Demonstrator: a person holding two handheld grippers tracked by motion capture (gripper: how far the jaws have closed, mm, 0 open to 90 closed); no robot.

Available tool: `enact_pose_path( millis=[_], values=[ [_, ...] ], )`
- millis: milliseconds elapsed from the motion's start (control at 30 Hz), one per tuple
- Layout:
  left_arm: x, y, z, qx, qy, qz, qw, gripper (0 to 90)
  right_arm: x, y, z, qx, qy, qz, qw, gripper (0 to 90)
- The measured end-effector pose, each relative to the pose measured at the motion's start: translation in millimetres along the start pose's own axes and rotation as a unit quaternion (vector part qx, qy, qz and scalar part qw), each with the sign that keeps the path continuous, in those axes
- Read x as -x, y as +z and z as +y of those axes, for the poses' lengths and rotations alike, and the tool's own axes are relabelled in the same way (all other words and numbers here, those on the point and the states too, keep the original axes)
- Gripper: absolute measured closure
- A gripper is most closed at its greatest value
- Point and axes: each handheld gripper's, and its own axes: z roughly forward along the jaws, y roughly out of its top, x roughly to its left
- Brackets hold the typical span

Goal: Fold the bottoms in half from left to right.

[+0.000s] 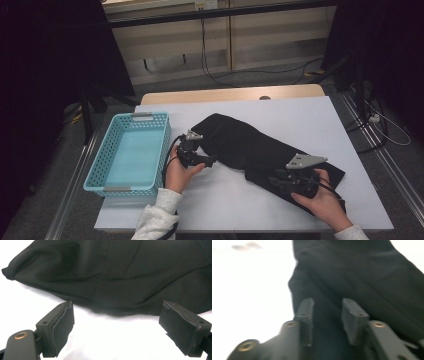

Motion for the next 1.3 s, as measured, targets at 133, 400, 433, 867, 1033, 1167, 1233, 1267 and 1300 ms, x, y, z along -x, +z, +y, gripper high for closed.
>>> enact_pose_path(
  millis=[133, 400, 433, 867, 1033, 1167, 1233, 1267, 1300],
  values=[
    [0.4, 0.2, -0.1, -0.003, 0.000, -0.001, 1.0000, 12.9, -10.9, 10.0, 0.4, -0.002, -0.022, 0.017, 0.9996, 76.0],
    [-0.4, 0.5, -0.2, -0.008, 0.000, -0.004, 1.0000, 12.9, -28.8, 36.5, 2.4, -0.011, -0.056, 0.016, 0.9983, 62.1],
    [0.2, 0.9, -0.5, -0.005, 0.001, -0.002, 1.0000, 12.9, -29.1, 36.8, 2.8, -0.010, -0.054, 0.012, 0.9984, 61.5],
    [-1.2, -0.9, 0.1, 0.001, -0.006, -0.001, 1.0000, 12.9, -16.6, 32.6, 0.3, -0.018, -0.049, -0.021, 0.9984, 78.4],
    [-1.6, -0.9, 0.2, 0.002, -0.012, -0.004, 0.9999, 12.8, -10.7, 28.5, 0.1, -0.022, -0.042, -0.007, 0.9988, 85.0],
    [-3.4, 0.3, -0.6, 0.009, -0.025, -0.005, 0.9996, 12.7, -9.7, 19.7, -1.2, -0.029, -0.044, 0.015, 0.9985, 85.3],
    [-6.0, 0.8, -0.3, 0.007, -0.033, -0.001, 0.9994, 12.7, -10.3, 9.8, -6.0, -0.033, -0.045, 0.032, 0.9979, 85.3],
    [-6.4, 1.6, -0.5, 0.011, -0.041, 0.006, 0.9991, 12.7, -10.3, 9.8, -6.0, -0.033, -0.045, 0.032, 0.9979, 85.3],
    [-8.2, 2.5, -0.3, 0.011, -0.047, 0.009, 0.9988, 12.7, -10.7, 7.9, -7.1, -0.035, -0.048, 0.034, 0.9976, 85.3]
  ],
)
